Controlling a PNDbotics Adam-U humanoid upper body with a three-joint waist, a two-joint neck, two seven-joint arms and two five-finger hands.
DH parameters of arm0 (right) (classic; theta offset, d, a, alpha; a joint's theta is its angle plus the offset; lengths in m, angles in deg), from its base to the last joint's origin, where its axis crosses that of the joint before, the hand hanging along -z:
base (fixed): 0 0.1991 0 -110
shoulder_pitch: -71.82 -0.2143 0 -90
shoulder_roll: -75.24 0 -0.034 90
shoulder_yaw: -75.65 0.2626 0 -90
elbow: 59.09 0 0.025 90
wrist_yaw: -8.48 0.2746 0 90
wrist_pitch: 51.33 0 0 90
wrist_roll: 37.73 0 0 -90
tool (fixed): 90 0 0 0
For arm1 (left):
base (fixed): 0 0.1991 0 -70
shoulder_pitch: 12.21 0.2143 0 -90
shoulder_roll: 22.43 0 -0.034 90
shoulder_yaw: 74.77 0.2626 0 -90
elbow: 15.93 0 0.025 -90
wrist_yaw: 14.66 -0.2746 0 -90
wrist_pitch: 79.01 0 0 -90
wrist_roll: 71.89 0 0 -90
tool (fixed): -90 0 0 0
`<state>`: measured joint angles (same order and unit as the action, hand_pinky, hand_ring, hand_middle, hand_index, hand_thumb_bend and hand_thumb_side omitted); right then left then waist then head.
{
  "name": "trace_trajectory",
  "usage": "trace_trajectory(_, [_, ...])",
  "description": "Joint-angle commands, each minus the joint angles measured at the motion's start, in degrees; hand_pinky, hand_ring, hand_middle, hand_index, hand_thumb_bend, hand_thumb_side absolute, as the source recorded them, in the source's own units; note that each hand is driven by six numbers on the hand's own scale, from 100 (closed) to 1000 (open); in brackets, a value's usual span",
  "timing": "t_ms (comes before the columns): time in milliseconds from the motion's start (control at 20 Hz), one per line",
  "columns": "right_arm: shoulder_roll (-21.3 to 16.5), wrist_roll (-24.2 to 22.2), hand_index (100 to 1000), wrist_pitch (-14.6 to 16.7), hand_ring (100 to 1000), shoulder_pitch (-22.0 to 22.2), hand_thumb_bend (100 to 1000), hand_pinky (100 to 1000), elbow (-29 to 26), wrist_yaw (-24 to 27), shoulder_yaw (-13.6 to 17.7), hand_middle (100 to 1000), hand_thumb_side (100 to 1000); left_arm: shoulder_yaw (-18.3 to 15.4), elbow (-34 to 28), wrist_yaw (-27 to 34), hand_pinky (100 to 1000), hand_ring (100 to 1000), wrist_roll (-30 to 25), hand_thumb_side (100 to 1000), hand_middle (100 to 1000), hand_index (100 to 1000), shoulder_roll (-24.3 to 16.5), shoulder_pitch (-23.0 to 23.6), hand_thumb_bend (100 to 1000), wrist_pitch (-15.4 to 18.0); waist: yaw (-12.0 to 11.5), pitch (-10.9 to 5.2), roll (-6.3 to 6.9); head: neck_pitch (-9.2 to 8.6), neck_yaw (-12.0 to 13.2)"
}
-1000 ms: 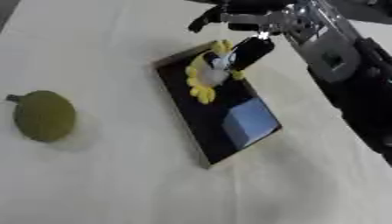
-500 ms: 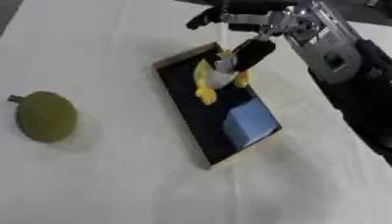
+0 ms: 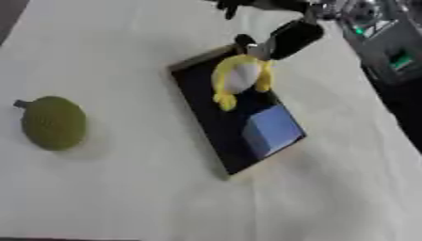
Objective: Pick up objects on the table and place them in the box.
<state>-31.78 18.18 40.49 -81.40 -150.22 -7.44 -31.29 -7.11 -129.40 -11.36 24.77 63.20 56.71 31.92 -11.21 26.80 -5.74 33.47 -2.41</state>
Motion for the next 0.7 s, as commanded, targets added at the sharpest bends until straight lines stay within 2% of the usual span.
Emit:
trace_trajectory(50, [-6.27, 2.27, 870, -1.21, 906, 1.30, 100, 920, -7.44, 5.22, 2.59, 735, 212, 0.36, 0.54, -2.96, 929, 878, -0.33, 576, 677, 865, -5.38, 0.15, 100, -0.12, 0.28, -1.81, 0.75, 0.44, 2.14])
trace_trajectory(250, [-13.24, 6.87, 859, -3.31, 896, 7.00, 100, 914, -15.60, 9.87, 5.71, 723, 226, 2.45, 9.39, -9.72, 901, 868, -1.94, 520, 682, 871, -15.50, 0.90, 100, 4.62, 0.95, -1.99, 1.26, 1.04, 3.14])
trace_trajectory(350, [-16.80, 10.35, 845, -4.16, 884, 10.99, 100, 909, -19.22, 11.52, 7.91, 711, 235, 4.24, 15.33, -14.30, 881, 859, -1.71, 438, 690, 874, -21.99, 1.07, 100, 8.21, 1.38, -2.12, 1.57, 1.42, 3.22])
trace_trajectory(400, [-18.12, 11.98, 845, -4.47, 879, 12.77, 100, 909, -20.73, 12.18, 8.82, 707, 240, 5.12, 17.86, -16.42, 873, 857, -1.11, 330, 696, 876, -24.30, 0.90, 100, 9.80, 1.50, -2.16, 1.66, 1.53, 3.23])
trace_trajectory(450, [-19.40, 13.70, 843, -4.81, 876, 14.79, 100, 908, -21.97, 12.69, 9.90, 704, 244, 6.37, 20.21, -18.80, 871, 857, -0.73, 288, 699, 877, -27.13, 0.71, 100, 11.24, 1.80, -2.18, 1.79, 1.63, 3.38])
trace_trajectory(600, [-21.55, 18.20, 830, -4.29, 864, 19.56, 100, 904, -23.29, 14.04, 12.64, 689, 260, 10.31, 25.96, -24.47, 870, 866, -0.20, 166, 733, 892, -32.75, -0.81, 100, 14.60, 2.58, -2.21, 2.07, 1.89, 3.59])
trace_trajectory(700, [-21.95, 20.60, 827, -3.47, 860, 21.94, 100, 903, -23.42, 14.61, 14.27, 685, 268, 12.65, 28.36, -28.05, 875, 876, -0.91, 155, 757, 915, -34.86, -2.38, 100, 16.25, 3.21, -2.20, 2.17, 1.87, 3.61])
